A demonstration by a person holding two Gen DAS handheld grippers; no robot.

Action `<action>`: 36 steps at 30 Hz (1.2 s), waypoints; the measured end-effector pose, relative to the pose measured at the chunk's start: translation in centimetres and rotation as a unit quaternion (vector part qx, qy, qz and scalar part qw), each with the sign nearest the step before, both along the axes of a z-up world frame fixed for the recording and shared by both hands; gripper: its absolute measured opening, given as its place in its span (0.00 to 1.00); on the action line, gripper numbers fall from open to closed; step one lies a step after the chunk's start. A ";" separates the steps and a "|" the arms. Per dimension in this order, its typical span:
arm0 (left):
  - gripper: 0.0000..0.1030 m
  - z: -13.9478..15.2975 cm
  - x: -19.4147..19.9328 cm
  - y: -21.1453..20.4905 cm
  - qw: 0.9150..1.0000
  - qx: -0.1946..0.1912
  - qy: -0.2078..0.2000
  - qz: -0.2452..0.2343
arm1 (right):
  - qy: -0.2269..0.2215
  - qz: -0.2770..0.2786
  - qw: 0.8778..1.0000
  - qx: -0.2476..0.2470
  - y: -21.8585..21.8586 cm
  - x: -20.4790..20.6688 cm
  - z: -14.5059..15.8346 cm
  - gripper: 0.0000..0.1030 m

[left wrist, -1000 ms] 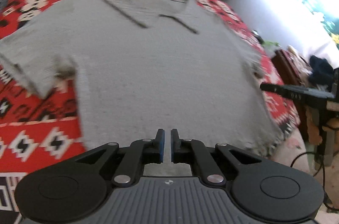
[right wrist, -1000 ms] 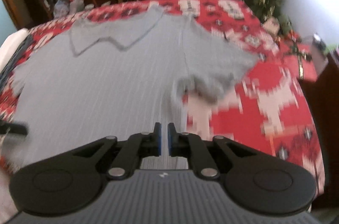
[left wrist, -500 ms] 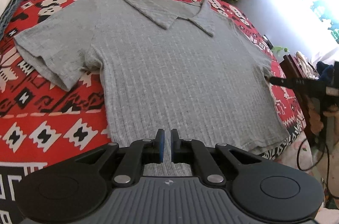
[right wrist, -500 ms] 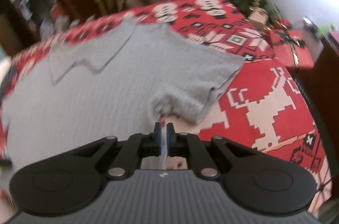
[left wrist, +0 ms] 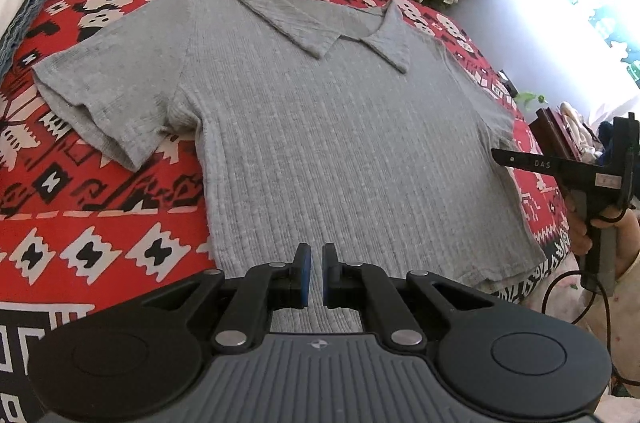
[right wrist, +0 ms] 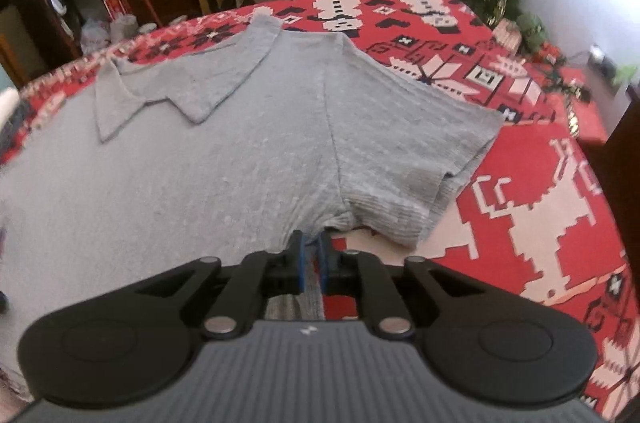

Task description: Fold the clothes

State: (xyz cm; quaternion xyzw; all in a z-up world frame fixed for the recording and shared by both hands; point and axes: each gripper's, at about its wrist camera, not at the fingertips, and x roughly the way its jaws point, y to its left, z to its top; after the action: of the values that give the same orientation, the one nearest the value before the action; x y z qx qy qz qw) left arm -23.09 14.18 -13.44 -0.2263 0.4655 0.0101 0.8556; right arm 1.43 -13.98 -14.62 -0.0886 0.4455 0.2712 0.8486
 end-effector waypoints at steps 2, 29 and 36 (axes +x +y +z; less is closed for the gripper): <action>0.04 0.2 -0.1 0.1 1.000 0.003 -0.004 0.001 | -0.019 -0.005 0.999 -0.028 0.2 -0.3 0.2 0.00; 0.17 -0.3 -4.0 3.3 0.999 -0.019 0.036 0.036 | 0.067 -0.037 0.997 0.000 -7.1 -5.3 1.5 0.11; 0.02 -0.9 -3.7 1.5 0.998 0.003 0.052 0.021 | 0.071 -0.045 0.996 -0.004 -8.1 -6.6 2.0 0.12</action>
State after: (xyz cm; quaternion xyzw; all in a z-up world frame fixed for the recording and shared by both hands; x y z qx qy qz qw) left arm -26.78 15.64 -14.39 -0.2323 0.5043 0.0408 0.8307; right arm -5.22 -22.11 -12.65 -0.0523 0.5093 0.2369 0.8256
